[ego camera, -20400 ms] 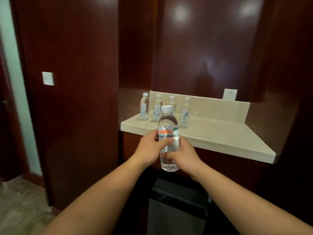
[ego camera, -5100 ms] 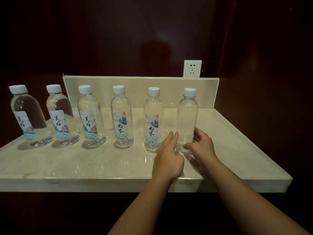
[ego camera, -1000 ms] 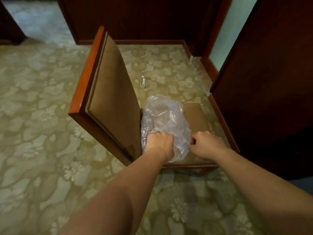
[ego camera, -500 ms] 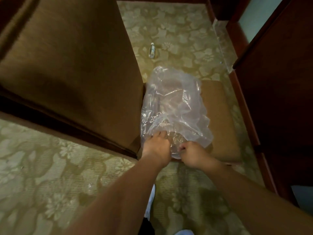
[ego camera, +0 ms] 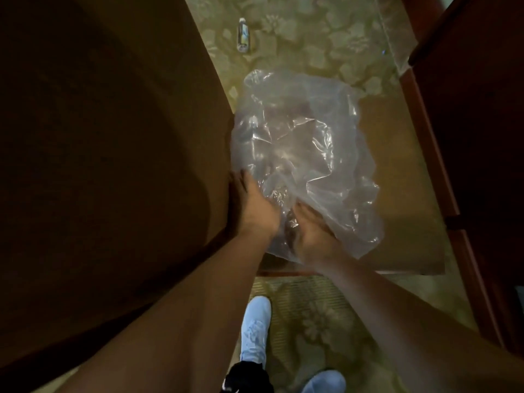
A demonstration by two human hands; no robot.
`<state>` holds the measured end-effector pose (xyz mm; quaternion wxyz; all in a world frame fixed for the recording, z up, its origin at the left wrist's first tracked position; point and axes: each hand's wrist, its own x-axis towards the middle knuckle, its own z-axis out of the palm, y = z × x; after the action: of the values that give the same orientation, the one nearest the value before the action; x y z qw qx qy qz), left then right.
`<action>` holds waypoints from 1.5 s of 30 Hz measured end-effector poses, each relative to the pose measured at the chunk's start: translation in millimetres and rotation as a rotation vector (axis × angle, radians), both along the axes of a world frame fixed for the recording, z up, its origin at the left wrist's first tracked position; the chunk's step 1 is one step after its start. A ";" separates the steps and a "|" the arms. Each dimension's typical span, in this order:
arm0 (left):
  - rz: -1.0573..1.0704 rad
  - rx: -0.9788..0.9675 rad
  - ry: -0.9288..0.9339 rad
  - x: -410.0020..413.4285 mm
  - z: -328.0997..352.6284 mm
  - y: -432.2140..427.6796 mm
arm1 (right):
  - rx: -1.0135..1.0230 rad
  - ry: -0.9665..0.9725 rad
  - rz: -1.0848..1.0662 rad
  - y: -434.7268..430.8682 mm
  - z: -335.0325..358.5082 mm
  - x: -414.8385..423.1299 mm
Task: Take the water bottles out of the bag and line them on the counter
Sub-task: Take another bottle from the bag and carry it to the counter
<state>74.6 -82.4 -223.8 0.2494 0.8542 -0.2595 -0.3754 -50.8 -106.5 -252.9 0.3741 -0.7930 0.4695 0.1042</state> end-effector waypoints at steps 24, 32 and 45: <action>0.587 -0.165 0.669 12.8 -34.8 -37.5 | 0.566 -0.138 -0.877 -62.5 -12.6 50.1; 0.670 -0.247 0.660 15.8 -39.1 -37.0 | 0.537 -0.256 -0.917 -60.8 -13.4 60.3; 0.380 -0.178 0.255 -5.1 -8.0 -28.3 | 0.858 -0.355 -1.028 -43.3 25.6 22.3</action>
<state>69.6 -110.7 -231.8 0.4206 0.8079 -0.0925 -0.4023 -28.6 -149.9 -227.3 0.7278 -0.2566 0.6346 -0.0412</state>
